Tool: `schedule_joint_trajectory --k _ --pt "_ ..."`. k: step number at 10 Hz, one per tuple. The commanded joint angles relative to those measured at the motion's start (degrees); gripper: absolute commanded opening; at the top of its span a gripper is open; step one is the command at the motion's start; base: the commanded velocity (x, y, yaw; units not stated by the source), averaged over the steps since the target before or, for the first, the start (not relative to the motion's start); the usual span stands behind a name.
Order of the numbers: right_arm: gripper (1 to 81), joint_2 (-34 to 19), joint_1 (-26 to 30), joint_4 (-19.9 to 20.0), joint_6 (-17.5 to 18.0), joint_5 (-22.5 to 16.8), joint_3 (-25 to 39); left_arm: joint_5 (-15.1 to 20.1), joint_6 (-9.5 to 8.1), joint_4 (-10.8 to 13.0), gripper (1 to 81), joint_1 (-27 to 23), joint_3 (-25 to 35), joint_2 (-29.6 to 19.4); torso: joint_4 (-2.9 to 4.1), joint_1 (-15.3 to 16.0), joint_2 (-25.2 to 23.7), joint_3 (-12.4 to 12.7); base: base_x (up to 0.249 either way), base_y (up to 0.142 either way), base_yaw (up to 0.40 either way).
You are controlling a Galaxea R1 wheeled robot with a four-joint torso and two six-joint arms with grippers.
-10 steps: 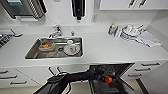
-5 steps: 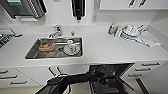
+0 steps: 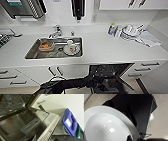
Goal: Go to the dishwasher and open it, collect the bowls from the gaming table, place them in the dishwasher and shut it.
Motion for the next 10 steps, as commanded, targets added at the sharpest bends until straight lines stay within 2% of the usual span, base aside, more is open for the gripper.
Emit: schedule_joint_trajectory --k 1,2,3,5,6,8,10 --pt "1.0 -7.6 1.39 -1.3 -0.08 -3.33 12.69 3.75 0.58 4.48 81.1 4.13 20.49 -20.53 0.0 0.0 0.0 0.0 0.0 0.0 0.0" --pt "1.0 -12.75 1.57 -1.3 -0.17 -3.42 20.38 3.66 0.5 5.01 81.1 6.14 22.33 -24.55 0.0 0.0 0.0 0.0 0.0 0.0 0.0" --pt "1.0 -17.12 2.27 -1.04 -0.08 -3.34 25.28 3.48 0.67 5.44 81.1 8.86 22.96 -27.35 0.0 0.0 0.0 0.0 0.0 0.0 0.0" --pt "1.0 -24.19 4.81 -0.78 0.01 -3.34 33.31 2.88 0.58 8.69 81.1 14.74 22.53 -30.8 0.0 0.0 0.0 0.0 0.0 0.0 0.0" --pt "1.0 -26.47 6.66 -0.35 0.1 -3.42 35.94 1.32 0.58 9.31 81.1 17.99 21.31 -31.42 0.0 0.0 0.0 0.0 0.0 0.0 0.0" --pt "1.0 -31.93 11.84 4.39 0.1 -3.86 42.55 -5.99 0.67 9.58 81.1 25.12 15.24 -31.87 0.0 0.0 0.0 0.0 0.0 0.0 0.0" --pt "1.0 -35.55 17.29 8.54 0.1 -4.91 47.05 -10.14 1.02 9.58 81.1 30.31 10.74 -32.13 0.0 0.0 0.0 0.0 0.0 0.0 0.0"
